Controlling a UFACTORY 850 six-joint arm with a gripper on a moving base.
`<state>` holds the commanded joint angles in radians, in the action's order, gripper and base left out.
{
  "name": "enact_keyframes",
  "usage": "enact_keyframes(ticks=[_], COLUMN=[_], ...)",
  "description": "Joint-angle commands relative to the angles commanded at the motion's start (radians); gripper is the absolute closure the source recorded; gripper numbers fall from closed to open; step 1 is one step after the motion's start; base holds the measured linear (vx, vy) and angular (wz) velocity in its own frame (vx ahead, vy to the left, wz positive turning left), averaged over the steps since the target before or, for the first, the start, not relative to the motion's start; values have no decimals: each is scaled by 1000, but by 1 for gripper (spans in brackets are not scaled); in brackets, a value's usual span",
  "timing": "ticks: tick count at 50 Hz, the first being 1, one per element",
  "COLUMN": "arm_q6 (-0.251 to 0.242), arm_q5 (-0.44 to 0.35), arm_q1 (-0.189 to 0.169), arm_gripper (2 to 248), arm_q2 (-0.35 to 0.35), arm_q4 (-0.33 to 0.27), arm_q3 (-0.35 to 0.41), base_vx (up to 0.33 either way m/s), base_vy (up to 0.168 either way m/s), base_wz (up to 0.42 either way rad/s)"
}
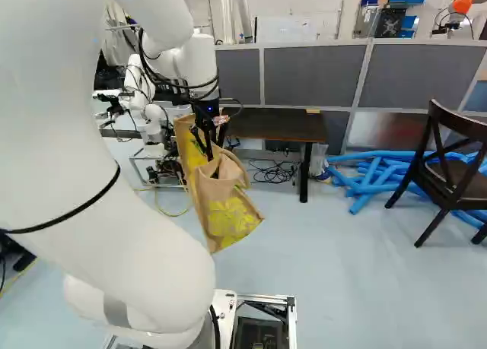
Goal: Pick up the bag on the ground and place it on the table
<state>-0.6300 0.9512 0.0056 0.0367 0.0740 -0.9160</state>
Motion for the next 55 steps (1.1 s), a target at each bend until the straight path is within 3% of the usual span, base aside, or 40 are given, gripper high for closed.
enact_keyframes(ticks=[55], arm_q6=[0], arm_q5=[0], arm_q1=[0], arm_gripper=[228], arm_q2=[0], arm_q4=[0], arm_q3=[0], base_vx=[198], base_vy=[-18], base_wz=[-7])
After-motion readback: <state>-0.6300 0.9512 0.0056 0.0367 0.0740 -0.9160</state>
